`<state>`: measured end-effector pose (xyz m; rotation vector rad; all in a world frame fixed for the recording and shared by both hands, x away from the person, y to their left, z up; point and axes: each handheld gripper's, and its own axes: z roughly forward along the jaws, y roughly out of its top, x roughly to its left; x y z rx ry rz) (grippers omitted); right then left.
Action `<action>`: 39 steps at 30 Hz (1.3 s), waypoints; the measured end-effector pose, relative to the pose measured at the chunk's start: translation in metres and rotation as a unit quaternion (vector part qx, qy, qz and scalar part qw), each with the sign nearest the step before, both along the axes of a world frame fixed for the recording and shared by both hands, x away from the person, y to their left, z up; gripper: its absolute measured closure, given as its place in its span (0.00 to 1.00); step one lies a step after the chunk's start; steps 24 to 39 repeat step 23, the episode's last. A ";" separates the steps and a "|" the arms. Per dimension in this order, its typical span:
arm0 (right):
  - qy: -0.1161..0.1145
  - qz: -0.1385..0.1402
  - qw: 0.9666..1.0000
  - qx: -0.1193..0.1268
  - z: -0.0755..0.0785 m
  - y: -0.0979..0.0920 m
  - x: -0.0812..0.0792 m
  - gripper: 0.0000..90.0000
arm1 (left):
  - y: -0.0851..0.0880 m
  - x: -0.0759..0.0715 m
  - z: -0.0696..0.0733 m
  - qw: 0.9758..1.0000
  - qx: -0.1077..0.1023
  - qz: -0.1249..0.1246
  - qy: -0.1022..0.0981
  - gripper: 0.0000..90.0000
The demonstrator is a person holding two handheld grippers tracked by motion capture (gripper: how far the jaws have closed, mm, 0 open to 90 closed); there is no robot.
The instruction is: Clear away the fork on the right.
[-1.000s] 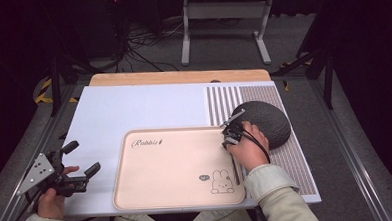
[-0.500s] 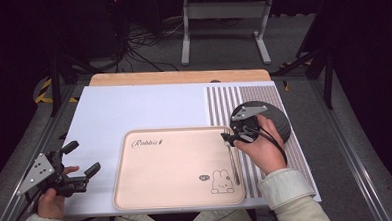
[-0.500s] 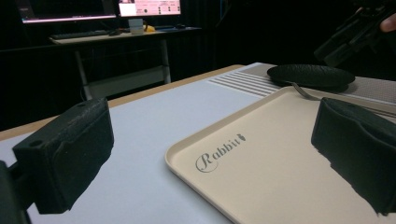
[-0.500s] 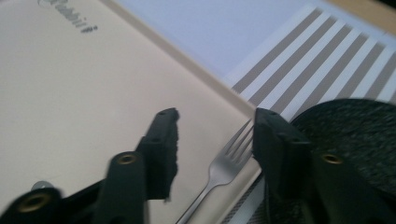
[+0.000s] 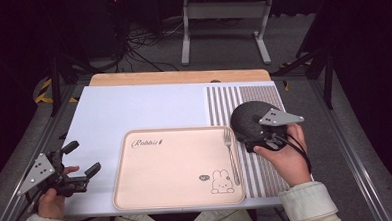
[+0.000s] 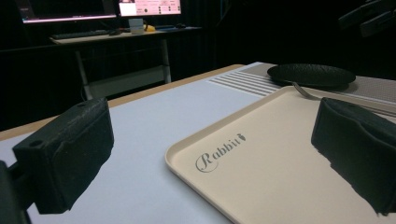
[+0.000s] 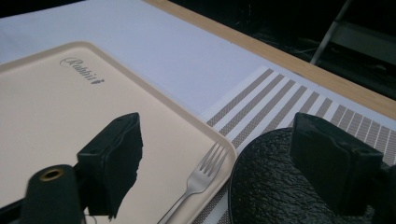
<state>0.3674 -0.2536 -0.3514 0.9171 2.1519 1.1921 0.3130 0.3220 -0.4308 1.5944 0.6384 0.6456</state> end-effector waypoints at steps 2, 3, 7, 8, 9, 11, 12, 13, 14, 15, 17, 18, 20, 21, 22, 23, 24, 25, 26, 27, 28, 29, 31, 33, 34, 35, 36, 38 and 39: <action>-0.008 -0.001 1.000 0.008 0.000 -0.007 -0.004 0.18 | 0.000 0.000 0.000 1.000 0.000 0.000 0.000 0.00; -0.013 -0.003 1.000 0.013 -0.001 -0.011 -0.006 0.17 | 0.000 0.000 0.000 1.000 0.000 0.001 0.000 0.00; -0.044 -0.002 0.998 0.033 -0.006 -0.028 -0.015 0.13 | 0.001 0.000 0.000 1.000 -0.001 0.001 0.000 0.00; -0.049 -0.003 0.998 0.038 -0.008 -0.031 -0.017 0.13 | 0.001 0.000 0.000 1.000 -0.002 0.001 0.000 0.00; -0.054 -0.004 0.998 0.044 -0.012 -0.035 -0.019 0.13 | 0.001 0.000 0.000 1.000 -0.002 0.001 0.000 0.00; -0.054 -0.008 0.997 0.050 -0.021 -0.044 -0.023 0.11 | 0.001 0.000 0.000 1.000 -0.002 0.001 -0.001 0.00; -0.061 -0.006 0.997 0.051 -0.025 -0.048 -0.025 0.11 | 0.000 0.000 0.000 1.000 -0.002 0.001 0.000 0.00; -0.068 -0.003 0.996 0.054 -0.030 -0.053 -0.027 0.10 | 0.001 0.000 0.000 1.000 -0.002 0.001 0.000 0.00; -0.072 -0.001 0.996 0.059 -0.035 -0.057 -0.029 0.09 | 0.001 0.000 0.000 1.000 -0.002 0.001 0.000 0.00; -0.080 0.001 0.995 0.065 -0.039 -0.061 -0.032 0.08 | 0.000 0.000 0.000 1.000 -0.003 0.001 0.000 0.00; -0.104 0.008 0.992 0.076 -0.048 -0.069 -0.036 0.07 | 0.001 0.000 0.000 1.000 -0.004 0.002 0.000 0.00; -0.112 0.009 0.990 0.084 -0.054 -0.073 -0.038 0.07 | 0.001 0.000 0.000 1.000 -0.004 0.004 -0.001 0.00; -0.125 -0.002 0.987 0.102 -0.066 -0.081 -0.041 0.07 | 0.001 0.000 0.000 1.000 -0.008 0.006 -0.002 0.00; -0.121 -0.011 0.988 0.099 -0.075 -0.085 -0.041 0.07 | 0.001 -0.001 0.000 1.000 -0.008 0.005 -0.003 0.00; -0.118 -0.014 0.989 0.090 -0.080 -0.088 -0.041 0.08 | 0.002 -0.001 0.000 1.000 -0.009 0.004 -0.004 0.00; -0.115 -0.019 0.988 0.097 -0.084 -0.091 -0.041 0.08 | 0.002 -0.001 0.000 1.000 -0.009 0.004 -0.004 0.00; -0.115 -0.019 0.988 0.097 -0.084 -0.091 -0.041 0.08 | 0.002 -0.001 0.000 1.000 -0.009 0.004 -0.004 0.00; -0.115 -0.019 0.988 0.097 -0.084 -0.091 -0.041 0.08 | 0.002 -0.001 0.000 1.000 -0.009 0.004 -0.004 0.00; -0.115 -0.019 0.988 0.097 -0.084 -0.091 -0.041 0.08 | 0.002 -0.001 0.000 1.000 -0.009 0.004 -0.004 0.00; -0.115 -0.019 0.988 0.097 -0.084 -0.091 -0.041 0.08 | 0.002 -0.001 0.000 1.000 -0.009 0.004 -0.004 0.00; -0.115 -0.019 0.988 0.097 -0.084 -0.091 -0.041 0.08 | 0.002 -0.001 0.000 1.000 -0.009 0.004 -0.004 0.00; -0.115 -0.019 0.988 0.097 -0.084 -0.091 -0.041 0.08 | 0.002 -0.001 0.000 1.000 -0.009 0.004 -0.004 0.00; -0.115 -0.019 0.988 0.097 -0.084 -0.091 -0.041 0.08 | 0.002 -0.001 0.000 1.000 -0.009 0.004 -0.004 0.00; -0.115 -0.019 0.988 0.097 -0.084 -0.091 -0.041 0.08 | 0.002 -0.001 0.000 1.000 -0.009 0.004 -0.004 0.00; -0.115 -0.019 0.988 0.097 -0.084 -0.091 -0.041 0.08 | 0.002 -0.001 0.000 1.000 -0.009 0.004 -0.004 0.00; -0.115 -0.019 0.988 0.097 -0.084 -0.091 -0.041 0.08 | 0.002 -0.001 0.000 1.000 -0.009 0.004 -0.004 0.00; -0.115 -0.019 0.988 0.097 -0.084 -0.091 -0.041 0.08 | 0.002 -0.001 0.000 1.000 -0.009 0.004 -0.004 0.00; -0.115 -0.019 0.988 0.097 -0.084 -0.091 -0.041 0.08 | 0.002 -0.001 0.000 1.000 -0.009 0.004 -0.004 0.00; -0.115 -0.019 0.988 0.097 -0.084 -0.091 -0.041 0.08 | 0.002 -0.001 0.000 1.000 -0.009 0.004 -0.004 0.00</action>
